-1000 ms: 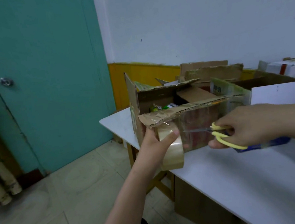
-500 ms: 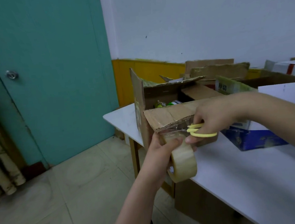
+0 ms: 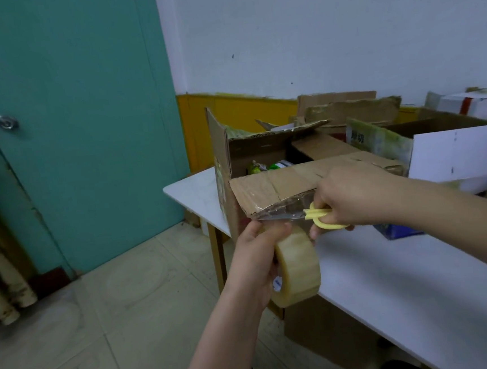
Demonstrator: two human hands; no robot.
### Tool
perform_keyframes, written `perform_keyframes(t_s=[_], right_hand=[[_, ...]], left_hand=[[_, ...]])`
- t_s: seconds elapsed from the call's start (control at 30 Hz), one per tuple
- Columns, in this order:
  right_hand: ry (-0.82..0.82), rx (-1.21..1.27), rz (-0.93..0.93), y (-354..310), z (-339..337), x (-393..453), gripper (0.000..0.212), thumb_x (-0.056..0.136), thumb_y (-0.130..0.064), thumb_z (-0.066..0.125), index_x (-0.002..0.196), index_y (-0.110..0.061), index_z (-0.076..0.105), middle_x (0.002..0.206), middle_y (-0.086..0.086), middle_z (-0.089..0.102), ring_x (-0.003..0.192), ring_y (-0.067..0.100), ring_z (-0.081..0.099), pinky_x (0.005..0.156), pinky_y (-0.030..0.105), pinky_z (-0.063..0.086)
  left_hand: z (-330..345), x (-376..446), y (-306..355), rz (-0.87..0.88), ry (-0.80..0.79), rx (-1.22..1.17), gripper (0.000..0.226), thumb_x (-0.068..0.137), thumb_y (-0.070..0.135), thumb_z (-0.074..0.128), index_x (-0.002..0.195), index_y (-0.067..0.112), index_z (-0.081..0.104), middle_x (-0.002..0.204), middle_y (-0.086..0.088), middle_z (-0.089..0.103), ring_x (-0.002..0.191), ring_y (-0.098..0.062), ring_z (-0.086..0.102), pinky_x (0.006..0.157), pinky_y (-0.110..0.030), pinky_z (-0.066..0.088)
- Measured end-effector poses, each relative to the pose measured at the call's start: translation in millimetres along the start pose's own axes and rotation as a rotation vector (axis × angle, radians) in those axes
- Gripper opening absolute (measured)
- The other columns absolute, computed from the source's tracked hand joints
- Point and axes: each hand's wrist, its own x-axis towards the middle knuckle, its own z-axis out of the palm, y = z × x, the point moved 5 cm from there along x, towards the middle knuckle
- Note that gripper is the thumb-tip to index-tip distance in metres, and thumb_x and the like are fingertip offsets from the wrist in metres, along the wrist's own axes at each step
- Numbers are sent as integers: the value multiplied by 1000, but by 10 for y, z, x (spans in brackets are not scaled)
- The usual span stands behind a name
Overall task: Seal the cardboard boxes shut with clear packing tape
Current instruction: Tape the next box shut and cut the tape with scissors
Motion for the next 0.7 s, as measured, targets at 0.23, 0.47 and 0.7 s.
perform_keyframes(t_s=[0.23,0.47,0.7], right_hand=[[-382,345,205,259,345,-389,99,71,-79,63,146,-21,34,123,-7,47,84,12,62,66,25,59],[-219,635,607,929,1271,-1064,50,86,-49,69,113,-11,51,98,6,64,66,15,67,52,25,55],[-267,-40,678,1026,2164,-1563,28,102,-18,40,126,-16,54,126,7,51,110,23,61,84,32,49]], left_hand=[[98,-119,-86,-73,-42,-2,10,96,7,62,104,8,67,103,-22,74,89,-36,76,82,-47,60],[452,-142,-63,-74,-197,40,11,97,7,61,108,7,64,115,-29,69,93,-41,74,75,-46,61],[1232,-49,-320,-93,-387,197,18,99,7,59,117,4,60,119,-27,68,92,-38,75,72,-40,62]])
